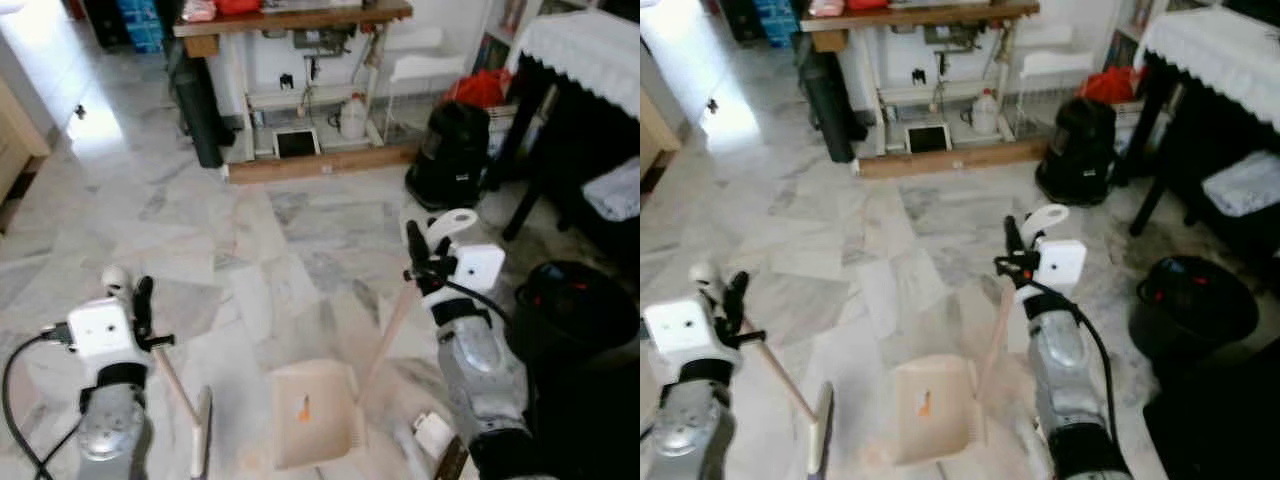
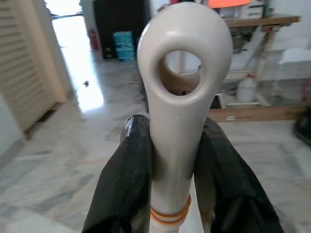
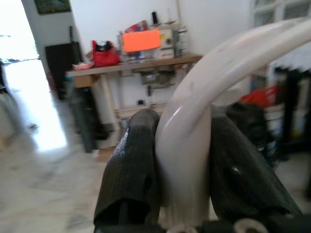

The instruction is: Sweep floor

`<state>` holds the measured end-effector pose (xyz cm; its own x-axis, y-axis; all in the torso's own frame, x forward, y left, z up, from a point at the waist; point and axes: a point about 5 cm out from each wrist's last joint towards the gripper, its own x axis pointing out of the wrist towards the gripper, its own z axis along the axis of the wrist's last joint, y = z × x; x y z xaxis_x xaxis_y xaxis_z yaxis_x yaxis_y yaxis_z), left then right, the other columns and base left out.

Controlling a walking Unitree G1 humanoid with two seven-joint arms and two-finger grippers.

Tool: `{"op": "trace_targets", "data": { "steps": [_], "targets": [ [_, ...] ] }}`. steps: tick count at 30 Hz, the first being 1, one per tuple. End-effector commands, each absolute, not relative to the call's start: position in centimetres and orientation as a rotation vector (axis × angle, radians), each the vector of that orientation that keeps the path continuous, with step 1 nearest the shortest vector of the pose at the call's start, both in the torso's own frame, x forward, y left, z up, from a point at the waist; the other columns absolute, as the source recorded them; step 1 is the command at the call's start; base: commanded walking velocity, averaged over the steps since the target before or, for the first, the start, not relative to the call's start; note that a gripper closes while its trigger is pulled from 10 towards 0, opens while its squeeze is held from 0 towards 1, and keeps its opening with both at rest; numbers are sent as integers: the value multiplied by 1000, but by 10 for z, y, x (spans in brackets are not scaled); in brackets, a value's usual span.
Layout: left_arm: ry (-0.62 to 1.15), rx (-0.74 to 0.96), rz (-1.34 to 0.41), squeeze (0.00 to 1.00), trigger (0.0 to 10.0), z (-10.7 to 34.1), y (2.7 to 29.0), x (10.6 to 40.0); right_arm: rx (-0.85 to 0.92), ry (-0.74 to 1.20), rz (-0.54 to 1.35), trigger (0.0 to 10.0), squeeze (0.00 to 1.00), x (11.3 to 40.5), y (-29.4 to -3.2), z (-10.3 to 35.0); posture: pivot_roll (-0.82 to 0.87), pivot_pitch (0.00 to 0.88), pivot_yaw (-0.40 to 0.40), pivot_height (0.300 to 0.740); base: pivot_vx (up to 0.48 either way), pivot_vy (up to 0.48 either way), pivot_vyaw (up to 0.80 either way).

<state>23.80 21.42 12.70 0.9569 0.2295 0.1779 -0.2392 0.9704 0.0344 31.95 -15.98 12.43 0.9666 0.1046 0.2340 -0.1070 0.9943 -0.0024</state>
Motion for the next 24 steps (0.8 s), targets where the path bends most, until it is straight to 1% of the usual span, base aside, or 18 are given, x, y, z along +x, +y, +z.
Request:
{"op": "trace_targets", "data": {
  "steps": [1, 24],
  "targets": [
    [-214, 57, 243, 0, 10000, 134, 217, 237, 13, -255, 117, 10000, 0, 320, -155, 129, -19, 58, 26, 740, 0, 0, -800],
    [-227, 54, 241, 0, 10000, 136, 216, 237, -1, -256, 98, 10000, 0, 321, -160, 130, -20, 57, 23, 740, 0, 0, -800]
  ]
}}
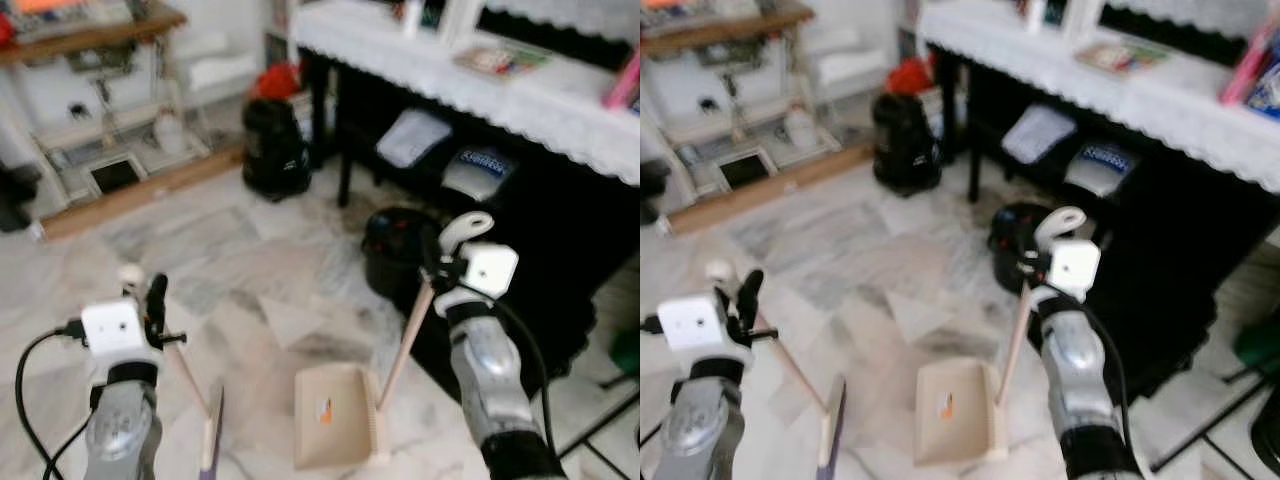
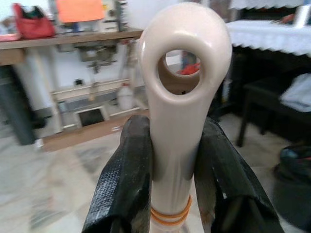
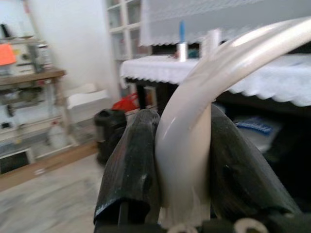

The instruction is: Sweep floor

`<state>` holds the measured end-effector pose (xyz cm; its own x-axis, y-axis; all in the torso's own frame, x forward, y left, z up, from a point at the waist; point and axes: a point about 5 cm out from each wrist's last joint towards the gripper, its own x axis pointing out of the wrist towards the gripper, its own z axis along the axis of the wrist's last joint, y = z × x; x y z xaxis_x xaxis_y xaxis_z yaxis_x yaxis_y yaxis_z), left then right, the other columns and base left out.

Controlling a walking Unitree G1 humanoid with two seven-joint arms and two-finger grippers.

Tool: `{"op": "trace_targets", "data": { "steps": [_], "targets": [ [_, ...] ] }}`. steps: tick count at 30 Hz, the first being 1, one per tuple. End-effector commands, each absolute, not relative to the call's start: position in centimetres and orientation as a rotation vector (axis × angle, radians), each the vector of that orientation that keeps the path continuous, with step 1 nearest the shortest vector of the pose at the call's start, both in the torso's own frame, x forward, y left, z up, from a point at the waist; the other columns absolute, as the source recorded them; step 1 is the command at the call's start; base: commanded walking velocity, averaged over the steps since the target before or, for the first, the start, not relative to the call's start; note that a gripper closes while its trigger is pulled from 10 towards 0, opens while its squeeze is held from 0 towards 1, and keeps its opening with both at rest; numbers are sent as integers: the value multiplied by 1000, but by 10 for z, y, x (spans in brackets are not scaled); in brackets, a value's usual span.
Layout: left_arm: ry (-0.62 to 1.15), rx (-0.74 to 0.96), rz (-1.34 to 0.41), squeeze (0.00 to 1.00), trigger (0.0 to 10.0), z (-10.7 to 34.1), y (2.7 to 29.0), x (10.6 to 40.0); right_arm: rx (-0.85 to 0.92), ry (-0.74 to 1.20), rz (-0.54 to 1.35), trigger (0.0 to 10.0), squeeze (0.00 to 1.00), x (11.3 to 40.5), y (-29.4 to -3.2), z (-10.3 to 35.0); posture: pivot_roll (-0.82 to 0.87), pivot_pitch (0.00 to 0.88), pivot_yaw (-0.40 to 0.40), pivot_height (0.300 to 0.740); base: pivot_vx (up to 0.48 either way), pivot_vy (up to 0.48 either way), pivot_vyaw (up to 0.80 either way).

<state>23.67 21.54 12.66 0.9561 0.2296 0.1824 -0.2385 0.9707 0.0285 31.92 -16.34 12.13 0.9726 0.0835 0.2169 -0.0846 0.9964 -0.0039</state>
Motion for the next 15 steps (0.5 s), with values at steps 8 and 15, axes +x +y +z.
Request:
{"op": "trace_targets", "data": {
  "steps": [8, 15],
  "targets": [
    [-227, 54, 242, 0, 10000, 136, 216, 237, -2, -255, 97, 10000, 0, 322, -160, 130, -19, 57, 23, 740, 0, 0, -800],
    [-227, 53, 241, 0, 10000, 135, 216, 236, -10, -260, 98, 10000, 0, 322, -160, 131, -19, 57, 23, 740, 0, 0, -800]
  ]
}}
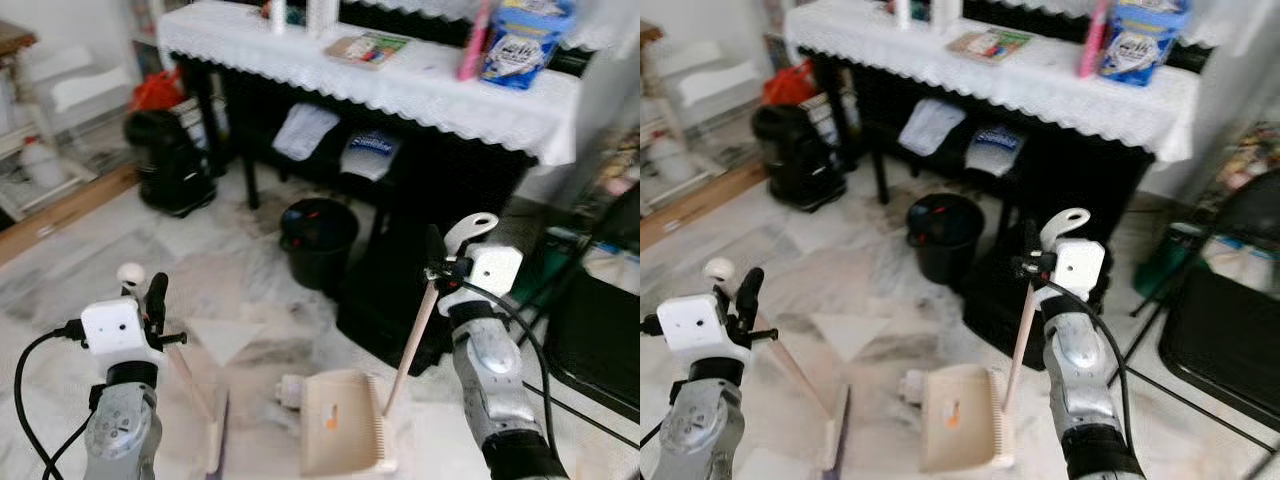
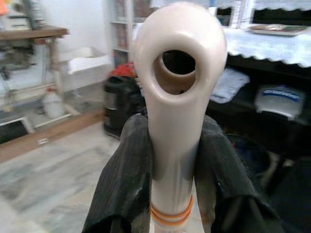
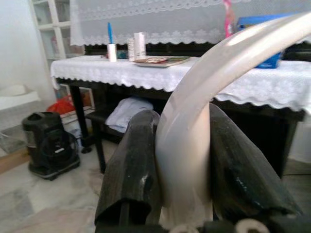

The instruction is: Sweep floor

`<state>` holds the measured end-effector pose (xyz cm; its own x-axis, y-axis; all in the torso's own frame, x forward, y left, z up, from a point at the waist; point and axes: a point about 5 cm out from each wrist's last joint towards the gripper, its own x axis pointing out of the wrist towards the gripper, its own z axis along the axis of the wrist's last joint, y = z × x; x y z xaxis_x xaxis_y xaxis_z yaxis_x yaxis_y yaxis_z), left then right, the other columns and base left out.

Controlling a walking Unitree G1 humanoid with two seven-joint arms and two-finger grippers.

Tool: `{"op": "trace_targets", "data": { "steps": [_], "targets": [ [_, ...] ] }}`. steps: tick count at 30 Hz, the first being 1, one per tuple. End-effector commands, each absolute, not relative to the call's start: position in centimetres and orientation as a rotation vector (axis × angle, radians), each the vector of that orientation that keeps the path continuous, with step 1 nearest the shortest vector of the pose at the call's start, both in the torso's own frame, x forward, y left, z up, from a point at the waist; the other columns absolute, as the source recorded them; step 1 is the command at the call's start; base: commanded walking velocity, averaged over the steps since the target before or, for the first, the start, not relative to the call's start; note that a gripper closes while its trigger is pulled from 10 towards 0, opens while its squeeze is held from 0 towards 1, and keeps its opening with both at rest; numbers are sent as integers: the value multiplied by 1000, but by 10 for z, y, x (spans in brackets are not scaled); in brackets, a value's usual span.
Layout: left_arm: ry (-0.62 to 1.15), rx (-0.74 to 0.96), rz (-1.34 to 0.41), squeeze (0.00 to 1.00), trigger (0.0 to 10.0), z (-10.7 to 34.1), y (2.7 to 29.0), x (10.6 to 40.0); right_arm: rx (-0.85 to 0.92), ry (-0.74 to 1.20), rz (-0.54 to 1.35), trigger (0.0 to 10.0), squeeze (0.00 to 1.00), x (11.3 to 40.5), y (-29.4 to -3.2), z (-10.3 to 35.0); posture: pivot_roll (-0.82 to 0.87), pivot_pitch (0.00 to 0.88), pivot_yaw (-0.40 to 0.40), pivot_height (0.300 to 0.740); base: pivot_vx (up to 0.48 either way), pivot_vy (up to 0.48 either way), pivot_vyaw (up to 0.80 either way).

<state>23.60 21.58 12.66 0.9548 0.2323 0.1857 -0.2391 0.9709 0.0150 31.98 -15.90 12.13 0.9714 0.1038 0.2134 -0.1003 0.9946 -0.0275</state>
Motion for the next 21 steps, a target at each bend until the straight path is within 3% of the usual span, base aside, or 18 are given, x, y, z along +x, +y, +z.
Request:
{"op": "trace_targets", "data": {
  "steps": [1, 14, 21],
  "targets": [
    [-227, 53, 241, 0, 10000, 135, 216, 236, -10, -260, 98, 10000, 0, 322, -160, 131, -19, 57, 23, 740, 0, 0, -800],
    [-214, 56, 242, 0, 10000, 134, 217, 237, -26, -260, 112, 10000, 0, 320, -158, 129, -19, 61, 24, 740, 0, 0, -49],
    [-215, 60, 249, 0, 10000, 134, 217, 237, -53, -262, 127, 10000, 0, 320, -157, 130, -20, 61, 23, 740, 289, 0, 125]
  ]
}}
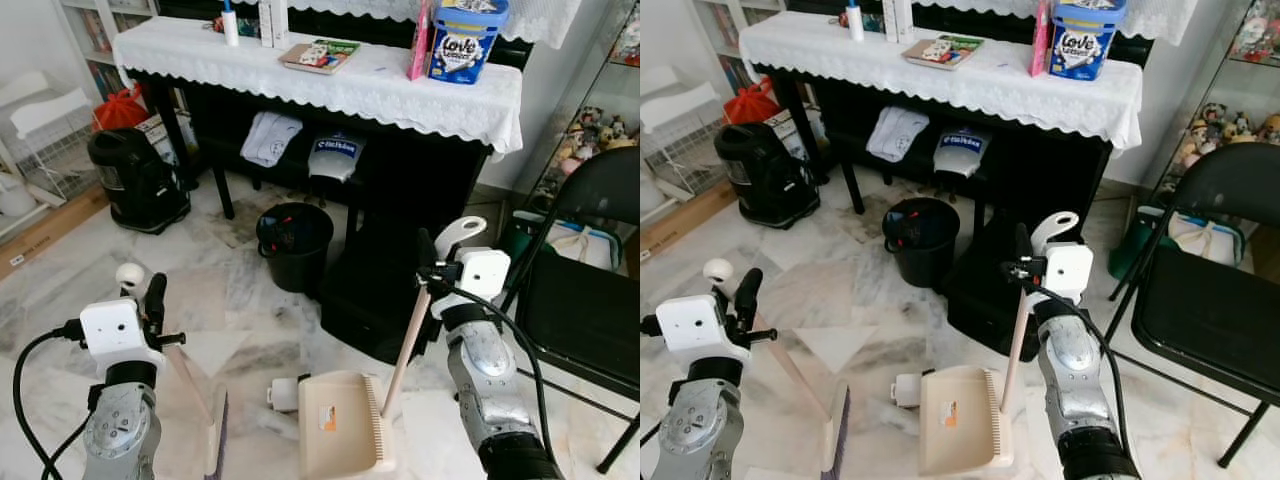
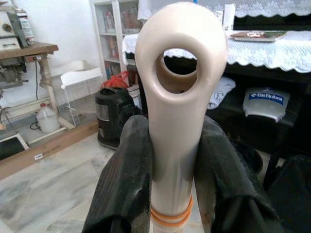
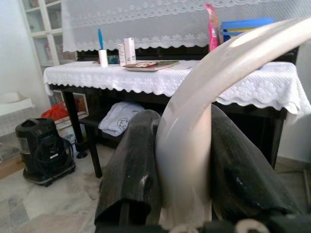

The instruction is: Sweep floor

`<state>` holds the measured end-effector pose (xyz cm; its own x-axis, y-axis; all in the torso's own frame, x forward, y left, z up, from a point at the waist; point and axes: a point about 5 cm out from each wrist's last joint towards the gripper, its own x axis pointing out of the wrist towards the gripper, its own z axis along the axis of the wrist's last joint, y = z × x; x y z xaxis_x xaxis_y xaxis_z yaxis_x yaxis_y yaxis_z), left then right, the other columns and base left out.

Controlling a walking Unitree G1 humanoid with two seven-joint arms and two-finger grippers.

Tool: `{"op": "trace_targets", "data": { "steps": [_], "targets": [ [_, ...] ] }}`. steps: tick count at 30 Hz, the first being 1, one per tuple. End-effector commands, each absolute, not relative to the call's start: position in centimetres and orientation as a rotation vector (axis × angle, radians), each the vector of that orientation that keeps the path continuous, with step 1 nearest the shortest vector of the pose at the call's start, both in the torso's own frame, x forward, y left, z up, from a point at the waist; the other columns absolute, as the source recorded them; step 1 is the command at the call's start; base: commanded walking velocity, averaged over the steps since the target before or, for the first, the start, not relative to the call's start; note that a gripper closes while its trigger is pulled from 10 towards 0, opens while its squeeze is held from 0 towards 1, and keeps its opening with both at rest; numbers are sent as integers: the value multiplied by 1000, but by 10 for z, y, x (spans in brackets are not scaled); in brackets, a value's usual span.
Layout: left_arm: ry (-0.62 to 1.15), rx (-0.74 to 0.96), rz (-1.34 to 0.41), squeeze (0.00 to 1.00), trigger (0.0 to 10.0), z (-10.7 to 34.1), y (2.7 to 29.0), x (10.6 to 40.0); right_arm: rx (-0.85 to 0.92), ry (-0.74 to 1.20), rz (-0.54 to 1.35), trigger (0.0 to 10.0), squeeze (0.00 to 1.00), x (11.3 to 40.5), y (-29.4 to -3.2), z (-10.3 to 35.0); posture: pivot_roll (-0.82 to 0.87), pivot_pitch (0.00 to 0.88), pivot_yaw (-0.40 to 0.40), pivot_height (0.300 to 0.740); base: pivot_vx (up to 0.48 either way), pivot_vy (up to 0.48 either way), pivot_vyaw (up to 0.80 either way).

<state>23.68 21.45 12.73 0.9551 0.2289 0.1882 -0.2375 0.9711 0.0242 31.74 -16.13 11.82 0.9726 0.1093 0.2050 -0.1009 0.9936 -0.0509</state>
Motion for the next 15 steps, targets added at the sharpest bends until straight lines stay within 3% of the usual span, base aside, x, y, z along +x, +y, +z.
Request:
{"op": "trace_targets", "data": {
  "steps": [1, 15],
  "targets": [
    [-215, 60, 249, 0, 10000, 134, 217, 237, -52, -260, 128, 10000, 0, 320, -157, 129, -20, 61, 23, 740, 304, 0, 600],
    [-215, 60, 252, 0, 10000, 134, 217, 237, -32, -255, 136, 10000, 0, 320, -157, 129, -20, 64, 20, 740, 306, 0, -21]
  ]
}}
